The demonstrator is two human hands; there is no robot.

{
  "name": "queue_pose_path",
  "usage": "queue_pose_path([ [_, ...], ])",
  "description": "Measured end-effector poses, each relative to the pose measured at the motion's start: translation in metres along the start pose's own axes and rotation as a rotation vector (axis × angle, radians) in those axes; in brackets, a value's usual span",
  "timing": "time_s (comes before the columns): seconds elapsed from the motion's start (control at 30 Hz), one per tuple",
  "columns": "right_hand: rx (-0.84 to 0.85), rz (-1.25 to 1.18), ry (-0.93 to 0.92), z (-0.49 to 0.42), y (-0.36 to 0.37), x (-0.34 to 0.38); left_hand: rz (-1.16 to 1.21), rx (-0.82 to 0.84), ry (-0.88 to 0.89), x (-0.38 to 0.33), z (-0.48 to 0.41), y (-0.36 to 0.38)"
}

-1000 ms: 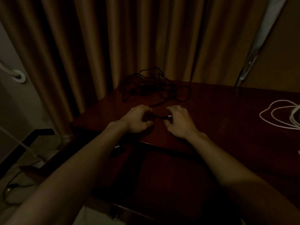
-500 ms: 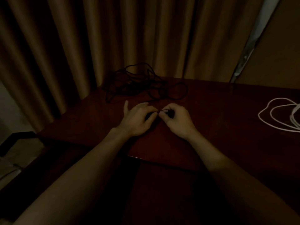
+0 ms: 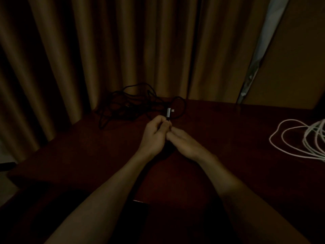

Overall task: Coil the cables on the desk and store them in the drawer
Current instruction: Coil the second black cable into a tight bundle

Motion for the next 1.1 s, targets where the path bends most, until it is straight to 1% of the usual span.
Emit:
queue_pose_path([
  [0.1, 0.075, 0.076, -0.021, -0.002, -0.002, -0.001, 0.164, -0.067, -0.037, 0.001, -0.009, 0.003],
  [0.2, 0.108, 0.156, 0.012, -0.006, -0.004, -0.004, 0.253, -0.063, -0.077, 0.003, -0.012, 0.004],
  [0.33, 0.162, 0.441, 0.012, -0.009, 0.002, -0.004, 0.406, -0.118, -0.175, 0.009, -0.016, -0.003],
  [0.37, 0.150, 0.515, 0.004, -0.008, 0.003, -0.003, 0.402, -0.129, -0.179, 0.009, -0.016, -0.005],
  [0.47, 0.008, 0.731, -0.027, -0.007, 0.002, -0.004, 0.277, -0.170, -0.158, 0.008, -0.013, -0.007],
  [0.6, -0.124, 0.808, -0.042, -0.004, -0.006, -0.008, 0.188, -0.236, -0.149, 0.011, -0.015, -0.010],
  [0.73, -0.216, 0.891, -0.079, 0.003, -0.028, -0.014, -0.012, -0.205, -0.112, 0.015, -0.016, -0.008],
  [0.77, -0.248, 0.895, -0.127, 0.005, -0.030, -0.014, -0.066, -0.156, -0.102, 0.014, -0.014, -0.006],
  [0.83, -0.337, 0.851, -0.296, 0.009, -0.030, -0.011, -0.193, -0.007, -0.095, 0.013, -0.011, -0.001],
  [0.9, -0.380, 0.729, -0.425, 0.011, -0.028, -0.007, -0.255, 0.108, -0.111, 0.014, -0.009, 0.003],
  [0.97, -0.374, 0.605, -0.436, 0.009, -0.026, -0.006, -0.200, 0.152, -0.150, 0.011, -0.007, 0.003],
  [1.03, -0.397, 0.449, -0.373, 0.008, -0.028, -0.005, -0.089, 0.171, -0.189, 0.007, -0.006, 0.002],
  [1.1, -0.454, 0.289, -0.278, 0.009, -0.032, -0.004, -0.014, 0.187, -0.206, 0.004, -0.005, 0.004],
])
Point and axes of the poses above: each hand's wrist, its own z-axis away from the middle knuckle, its own y-axis out of the palm, x = y × z, the point moved 2 cm from there along -z, towards the middle knuckle, and after that the axes turned 11 degrees about z, right-handed, at the moved point
